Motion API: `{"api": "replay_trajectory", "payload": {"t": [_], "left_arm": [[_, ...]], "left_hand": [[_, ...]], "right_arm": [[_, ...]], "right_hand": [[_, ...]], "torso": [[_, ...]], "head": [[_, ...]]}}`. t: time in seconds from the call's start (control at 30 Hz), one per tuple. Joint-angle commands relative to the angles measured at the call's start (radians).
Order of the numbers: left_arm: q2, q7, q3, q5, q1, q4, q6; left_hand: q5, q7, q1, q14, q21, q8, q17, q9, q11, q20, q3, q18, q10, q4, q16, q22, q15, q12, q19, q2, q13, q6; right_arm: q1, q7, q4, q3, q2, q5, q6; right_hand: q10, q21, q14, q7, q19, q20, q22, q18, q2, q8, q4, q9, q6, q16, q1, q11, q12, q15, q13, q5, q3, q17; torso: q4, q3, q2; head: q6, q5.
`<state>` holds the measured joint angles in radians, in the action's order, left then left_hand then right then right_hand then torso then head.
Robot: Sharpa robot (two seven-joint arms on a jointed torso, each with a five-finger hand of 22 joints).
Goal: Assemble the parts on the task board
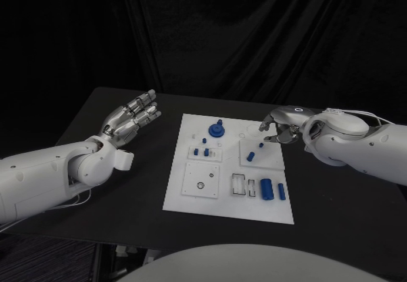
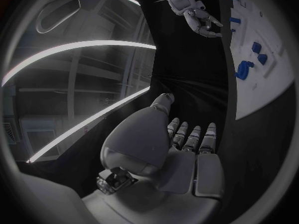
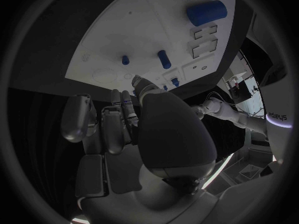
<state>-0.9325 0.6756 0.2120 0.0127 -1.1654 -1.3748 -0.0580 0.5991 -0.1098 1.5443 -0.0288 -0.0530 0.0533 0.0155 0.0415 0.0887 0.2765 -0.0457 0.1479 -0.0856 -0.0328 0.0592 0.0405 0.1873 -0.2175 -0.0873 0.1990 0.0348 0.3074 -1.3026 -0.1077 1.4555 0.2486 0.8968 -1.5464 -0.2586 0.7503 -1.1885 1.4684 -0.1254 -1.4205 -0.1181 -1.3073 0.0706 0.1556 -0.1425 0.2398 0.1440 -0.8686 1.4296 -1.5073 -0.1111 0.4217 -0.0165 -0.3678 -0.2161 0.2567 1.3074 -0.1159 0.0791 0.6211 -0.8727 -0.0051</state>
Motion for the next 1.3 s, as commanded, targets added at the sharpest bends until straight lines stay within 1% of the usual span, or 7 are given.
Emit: {"api": "replay_trajectory", "payload": {"t": [0.03,0.23,0.33,0.43,0.57,1.0,1.3], "left_arm": [[0.002,0.123,-0.001,0.062,0.001,0.017,-0.131],[0.004,0.111,-0.001,0.161,0.001,0.033,-0.136],[0.009,0.132,-0.001,0.176,0.001,0.038,-0.101],[0.012,0.15,-0.001,0.15,0.001,0.034,-0.075],[0.013,0.155,-0.001,0.123,0.001,0.023,-0.043],[0.018,0.143,-0.001,0.045,0.0,0.004,0.092],[0.026,0.152,-0.001,0.039,0.0,0.021,0.106]], "left_hand": [[0.001,-0.039,0.04,-0.077,-0.062,0.01,0.012,0.003,0.064,0.015,0.1,0.005,-0.128,0.136,0.062,0.034,0.025,-0.086,-0.088,-0.027,0.01,0.079],[-0.089,-0.075,-0.012,-0.226,-0.163,0.037,0.024,0.023,0.071,0.014,0.426,-0.02,-0.309,0.322,0.094,0.08,0.03,-0.093,-0.204,-0.041,0.02,0.295],[-0.364,-0.077,-0.143,-0.25,-0.165,0.026,0.027,0.02,0.078,0.011,0.39,-0.012,-0.324,0.16,0.093,0.079,0.028,-0.075,-0.189,-0.065,0.021,0.298],[-0.427,-0.063,-0.275,-0.191,-0.117,0.003,0.021,0.013,0.062,0.011,0.266,-0.007,-0.26,-0.106,0.057,0.051,0.025,-0.023,-0.122,-0.058,0.017,0.244],[-0.472,-0.04,-0.249,-0.085,-0.056,-0.007,0.011,0.006,0.032,0.005,0.187,0.008,-0.143,-0.26,0.006,0.019,0.001,0.043,-0.037,-0.054,0.008,0.143],[-0.46,-0.037,-0.297,-0.018,-0.018,-0.013,0.007,-0.001,0.03,-0.011,-0.016,0.024,-0.044,-0.259,0.003,-0.002,-0.023,0.042,0.019,0.004,0.006,0.02],[-0.285,-0.037,-0.203,-0.01,-0.023,-0.014,0.007,-0.002,0.03,-0.011,-0.051,0.021,-0.023,-0.261,0.034,0.001,-0.021,-0.004,0.019,0.047,0.005,0.026]], "right_arm": [[0.004,-0.029,-0.006,-0.001,-0.001,-0.023,0.006],[0.007,-0.029,-0.012,-0.001,-0.003,-0.016,0.006],[0.007,-0.026,-0.013,-0.001,-0.003,-0.01,0.005],[0.008,-0.022,-0.014,-0.001,-0.003,-0.005,0.004],[0.01,-0.014,-0.016,-0.001,-0.003,-0.003,0.003],[0.037,0.003,-0.033,-0.001,-0.016,-0.001,0.008],[0.056,0.026,-0.063,-0.001,-0.04,-0.001,-0.013]], "right_hand": [[0.01,0.008,0.037,0.002,0.0,-0.008,-0.151,0.014,-0.011,-0.001,-0.011,0.001,-0.01,-0.001,-0.006,-0.002,-0.007,-0.007,0.009,-0.01,0.0,0.067],[0.018,0.009,0.037,0.002,0.0,-0.008,-0.151,0.014,-0.017,-0.001,-0.013,0.0,-0.014,-0.002,-0.01,-0.002,-0.008,-0.008,0.016,-0.013,0.002,0.065],[0.026,0.01,0.036,0.002,0.001,-0.009,-0.15,0.014,-0.017,0.002,-0.01,-0.001,-0.015,-0.003,-0.003,-0.002,-0.009,-0.009,0.027,0.002,-0.003,0.063],[0.035,0.008,0.036,-0.002,-0.001,-0.01,-0.151,0.013,-0.018,0.003,-0.007,-0.002,-0.017,-0.002,0.002,-0.002,-0.009,-0.011,0.034,0.012,-0.007,0.063],[0.042,0.006,0.036,-0.004,-0.001,-0.011,-0.152,0.013,-0.019,0.004,-0.007,-0.002,-0.018,-0.003,0.002,-0.002,-0.008,-0.012,0.038,0.014,-0.008,0.061],[0.056,0.01,0.034,-0.01,0.0,-0.013,-0.15,0.014,-0.019,0.006,-0.011,-0.003,-0.022,-0.006,-0.005,-0.003,-0.01,-0.014,0.05,0.009,-0.008,0.055],[0.068,0.012,0.033,-0.012,0.0,-0.014,-0.15,0.014,-0.021,0.006,-0.017,-0.003,-0.026,-0.007,-0.014,-0.004,-0.012,-0.015,0.061,0.005,-0.005,0.052]], "torso": [[0.0006,0.0012,-0.003],[-0.0003,0.0015,-0.005],[-0.0004,0.0014,-0.005],[-0.0011,0.0026,-0.005],[-0.0002,0.0051,-0.004],[0.0021,0.0055,-0.002],[-0.0003,0.0053,-0.001]], "head": [[0.0,-0.003],[0.0,-0.012],[0.0,-0.014],[0.0,-0.019],[0.0,-0.02],[0.0,-0.023],[0.0,-0.037]]}}
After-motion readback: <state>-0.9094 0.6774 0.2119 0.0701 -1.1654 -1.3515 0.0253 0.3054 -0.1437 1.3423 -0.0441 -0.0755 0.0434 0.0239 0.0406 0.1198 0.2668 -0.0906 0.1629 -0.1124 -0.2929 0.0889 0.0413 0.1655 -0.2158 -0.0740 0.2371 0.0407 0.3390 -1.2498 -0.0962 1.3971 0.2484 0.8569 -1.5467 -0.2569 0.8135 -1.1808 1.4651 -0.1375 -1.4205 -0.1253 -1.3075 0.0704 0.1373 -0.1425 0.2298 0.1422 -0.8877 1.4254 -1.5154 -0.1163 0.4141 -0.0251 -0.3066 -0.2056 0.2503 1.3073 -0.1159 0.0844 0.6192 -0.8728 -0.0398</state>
